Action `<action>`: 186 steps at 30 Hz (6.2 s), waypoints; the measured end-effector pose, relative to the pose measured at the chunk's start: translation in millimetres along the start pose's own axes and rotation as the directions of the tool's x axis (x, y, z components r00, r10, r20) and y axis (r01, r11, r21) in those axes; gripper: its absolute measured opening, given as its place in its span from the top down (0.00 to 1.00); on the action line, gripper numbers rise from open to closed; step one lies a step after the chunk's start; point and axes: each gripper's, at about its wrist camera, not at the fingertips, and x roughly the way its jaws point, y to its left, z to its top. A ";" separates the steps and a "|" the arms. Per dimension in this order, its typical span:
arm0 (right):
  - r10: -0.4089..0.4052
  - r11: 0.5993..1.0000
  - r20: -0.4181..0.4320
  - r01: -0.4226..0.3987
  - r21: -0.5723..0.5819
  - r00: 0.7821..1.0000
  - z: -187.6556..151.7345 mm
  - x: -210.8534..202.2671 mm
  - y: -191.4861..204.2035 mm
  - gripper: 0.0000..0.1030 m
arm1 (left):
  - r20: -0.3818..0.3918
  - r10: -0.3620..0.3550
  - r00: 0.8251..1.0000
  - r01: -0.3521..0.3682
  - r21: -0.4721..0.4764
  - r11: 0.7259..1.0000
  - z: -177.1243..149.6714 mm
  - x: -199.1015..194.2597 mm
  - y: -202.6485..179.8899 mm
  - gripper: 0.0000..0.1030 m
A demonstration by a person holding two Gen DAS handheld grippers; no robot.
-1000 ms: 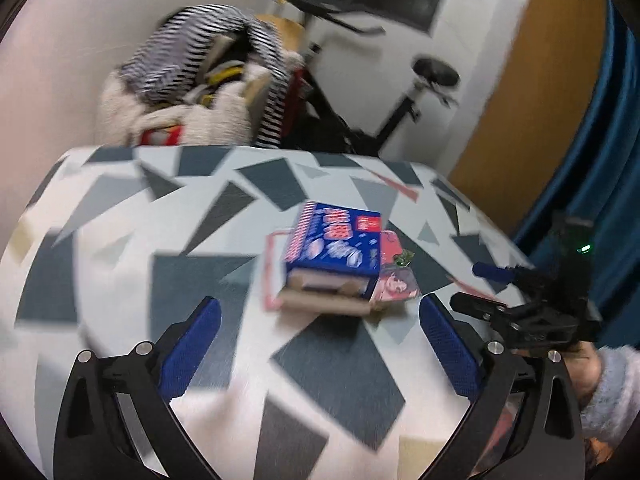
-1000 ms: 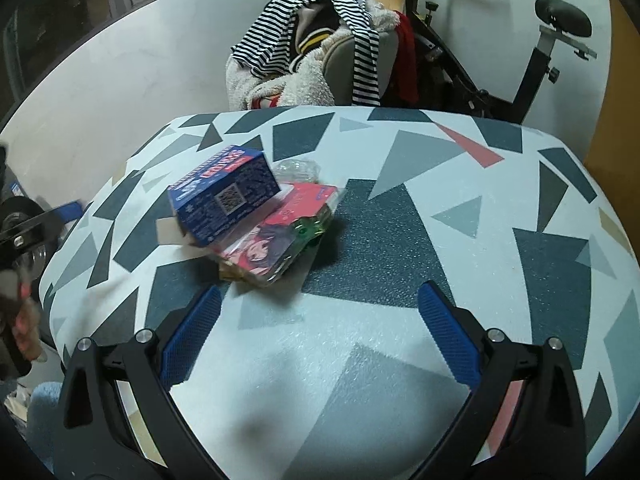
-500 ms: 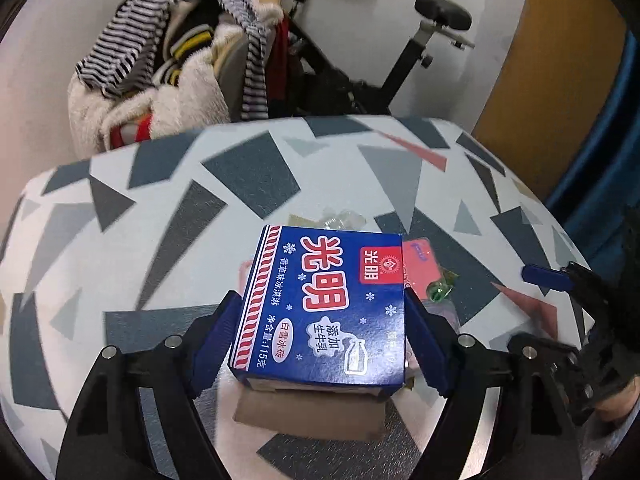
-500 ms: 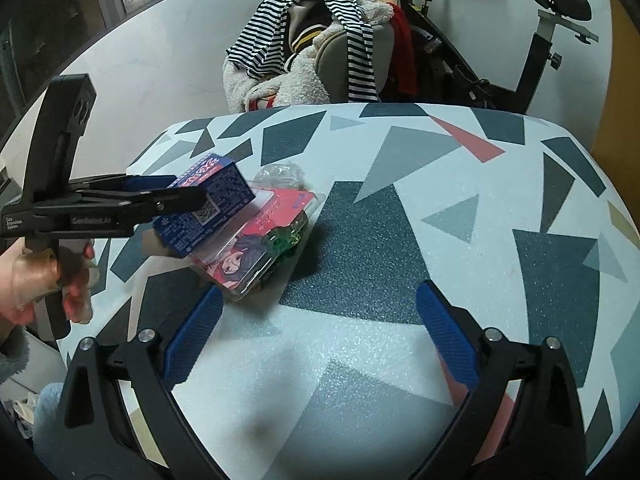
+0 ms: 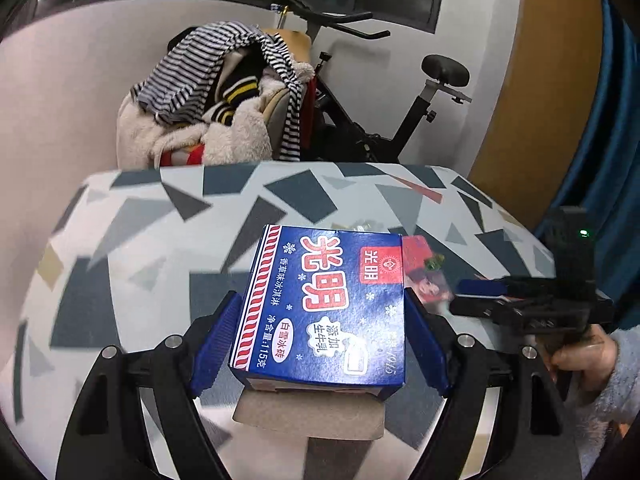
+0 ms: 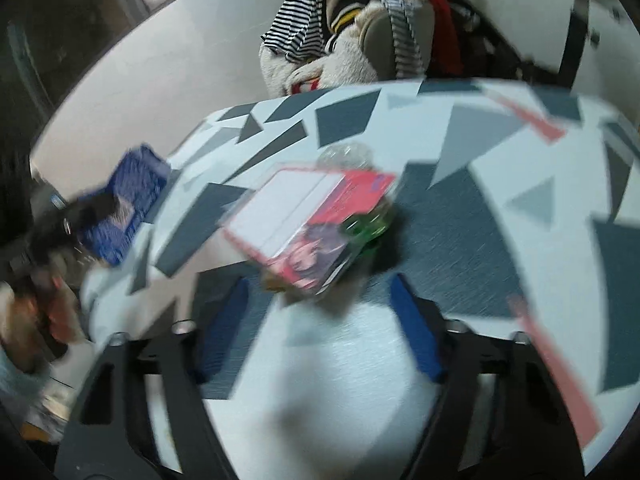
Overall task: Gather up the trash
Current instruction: 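Grasp the blue-and-white carton box with the left tool, then grasp the clear plastic package with the right tool while the left tool lifts the box, then carry the carton box and clear package toward the brown bin with both tools, then open the right tool over the bin to drop the clear package while the left tool drops the box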
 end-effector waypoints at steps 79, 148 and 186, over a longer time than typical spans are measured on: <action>0.127 0.985 0.109 -0.113 -0.128 0.986 -112.0 -202.4 107.2 0.90 | 0.084 0.009 0.996 -0.006 -0.030 1.000 -124.0 -204.8 -80.6 0.25; -0.097 0.941 0.096 0.123 -0.314 0.991 -200.7 -146.8 75.2 0.06 | -0.136 -0.150 0.979 0.164 0.096 0.982 -220.2 -125.3 -116.0 0.24; -0.096 0.975 0.100 0.114 -0.192 0.990 -194.2 -135.8 56.3 0.06 | -0.165 -0.015 0.986 0.021 0.035 0.999 -235.8 -97.8 -106.2 0.06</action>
